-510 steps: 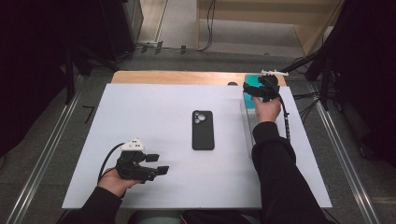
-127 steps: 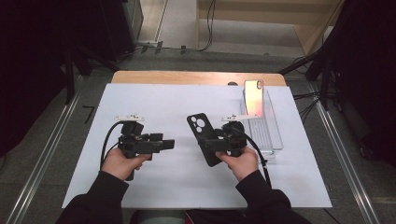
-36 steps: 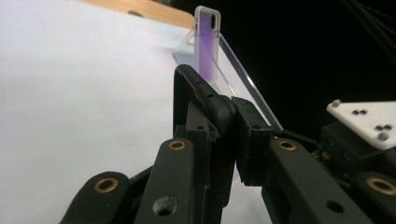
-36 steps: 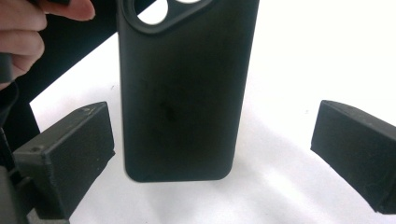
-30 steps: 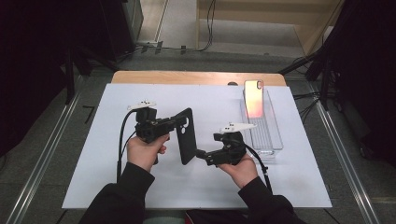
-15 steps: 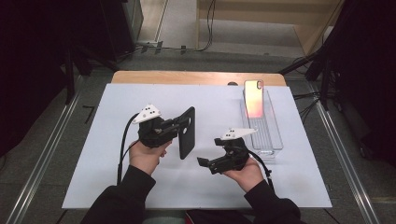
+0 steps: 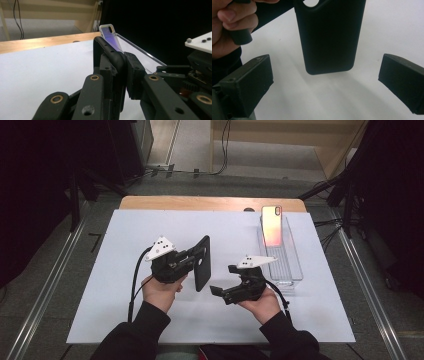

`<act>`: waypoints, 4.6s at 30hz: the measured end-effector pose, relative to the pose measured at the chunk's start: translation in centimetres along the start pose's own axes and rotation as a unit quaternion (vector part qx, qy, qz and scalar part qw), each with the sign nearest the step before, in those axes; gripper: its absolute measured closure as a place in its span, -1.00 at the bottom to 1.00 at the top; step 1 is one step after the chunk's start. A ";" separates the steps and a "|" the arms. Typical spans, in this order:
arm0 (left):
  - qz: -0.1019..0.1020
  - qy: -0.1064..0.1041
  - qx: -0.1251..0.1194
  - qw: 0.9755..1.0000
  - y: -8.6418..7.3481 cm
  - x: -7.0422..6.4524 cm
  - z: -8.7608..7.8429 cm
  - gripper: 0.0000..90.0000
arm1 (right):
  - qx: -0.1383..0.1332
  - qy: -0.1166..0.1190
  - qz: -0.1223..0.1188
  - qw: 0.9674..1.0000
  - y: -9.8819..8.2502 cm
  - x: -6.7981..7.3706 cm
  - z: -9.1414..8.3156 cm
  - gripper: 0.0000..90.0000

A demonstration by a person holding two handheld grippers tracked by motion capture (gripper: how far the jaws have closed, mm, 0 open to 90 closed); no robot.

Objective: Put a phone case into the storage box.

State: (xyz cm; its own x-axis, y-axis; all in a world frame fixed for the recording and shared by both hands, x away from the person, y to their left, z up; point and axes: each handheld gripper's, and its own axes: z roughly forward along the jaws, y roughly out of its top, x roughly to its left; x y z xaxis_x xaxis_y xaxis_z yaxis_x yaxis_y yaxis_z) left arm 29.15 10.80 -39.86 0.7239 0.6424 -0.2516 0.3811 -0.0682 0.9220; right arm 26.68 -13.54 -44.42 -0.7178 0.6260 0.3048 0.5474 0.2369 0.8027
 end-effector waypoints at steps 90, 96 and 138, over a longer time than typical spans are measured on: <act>0.047 -0.134 0.200 0.969 -2.6 2.5 -3.1 -0.26 | 0.004 0.009 -0.024 1.000 4.0 -2.0 1.6 -0.73; 0.039 -0.133 0.202 0.970 -3.6 3.1 -3.6 -0.26 | 0.011 0.025 -0.023 0.999 4.4 -1.8 0.9 -0.73; 0.006 -0.078 0.211 0.974 -5.7 5.3 -6.0 -0.29 | -0.029 -0.053 0.007 0.998 7.4 -4.2 -6.7 -0.73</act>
State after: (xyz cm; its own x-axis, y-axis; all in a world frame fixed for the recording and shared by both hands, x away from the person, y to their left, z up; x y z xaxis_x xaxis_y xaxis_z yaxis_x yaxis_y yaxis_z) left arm 27.38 19.19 -44.70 0.7963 0.5174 -0.3134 0.5503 -0.4044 0.7304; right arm 30.86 -19.41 -36.35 -0.6593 0.7043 0.2632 0.5295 0.1864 0.8276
